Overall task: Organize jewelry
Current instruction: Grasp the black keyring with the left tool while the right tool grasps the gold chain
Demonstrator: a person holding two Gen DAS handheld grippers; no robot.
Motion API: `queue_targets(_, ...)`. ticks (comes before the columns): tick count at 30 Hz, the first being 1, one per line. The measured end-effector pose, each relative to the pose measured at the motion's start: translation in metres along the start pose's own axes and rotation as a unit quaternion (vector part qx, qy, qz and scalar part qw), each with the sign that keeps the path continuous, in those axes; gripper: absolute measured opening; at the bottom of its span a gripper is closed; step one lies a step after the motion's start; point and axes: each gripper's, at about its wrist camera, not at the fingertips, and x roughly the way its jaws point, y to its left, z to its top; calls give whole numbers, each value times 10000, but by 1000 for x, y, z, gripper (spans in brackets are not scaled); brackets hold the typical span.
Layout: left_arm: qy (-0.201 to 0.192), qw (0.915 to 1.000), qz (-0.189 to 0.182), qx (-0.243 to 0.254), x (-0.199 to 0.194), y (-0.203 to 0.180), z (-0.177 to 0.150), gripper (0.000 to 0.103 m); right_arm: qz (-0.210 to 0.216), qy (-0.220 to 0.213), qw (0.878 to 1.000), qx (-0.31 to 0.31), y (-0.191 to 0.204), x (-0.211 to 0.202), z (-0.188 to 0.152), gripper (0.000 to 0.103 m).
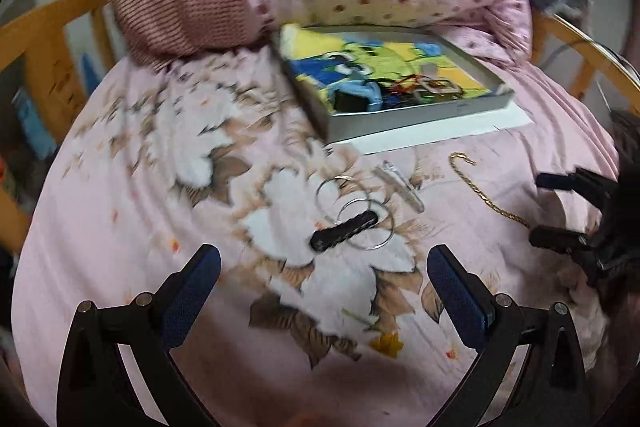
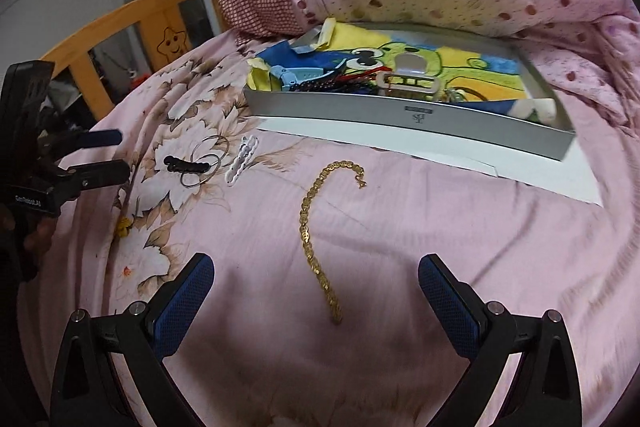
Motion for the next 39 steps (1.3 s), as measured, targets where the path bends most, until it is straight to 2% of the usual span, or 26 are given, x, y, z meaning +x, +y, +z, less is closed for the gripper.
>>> queue_targets(3,24,9996,-188,219,13,2,1,101,155,104,9998,-34,-4,8,6,86)
queue_targets(5,28,9991,-314,274,21,5,2,100,204,142,9997,-89,-6,13,11,74)
queue_targets(7,13,9986,-420,320,26,8,5,94,235,193,9994,-133,-7,18,16,60)
queue_targets(9,32,9978,-583,316,30,11,8,82,265,221,9992,-198,-7,21,21,55)
queue_targets(15,98,9939,-971,505,39,9,10,60,339,390,9981,-339,-3,37,33,47)
queue_targets(19,232,9914,-1104,668,46,4,9,53,391,459,9981,-155,-7,45,34,44)
queue_targets(21,299,9901,-1193,670,49,4,8,47,433,465,9980,-55,-8,46,34,43)
queue_targets(23,349,9896,-1222,677,52,4,9,43,505,490,9975,20,-10,47,35,41)
queue_targets(27,480,9896,-1208,621,57,8,9,29,645,505,9964,236,-12,47,34,32)
queue_targets(31,589,9887,-1271,540,57,9,11,24,705,487,9954,434,-13,46,32,26)
queue_targets(37,761,9873,-1077,883,56,-6,9,24,803,505,9925,776,-13,42,23,15)
queue_targets(39,805,9875,-993,924,57,-8,7,15,830,507,9910,921,-14,41,21,13)
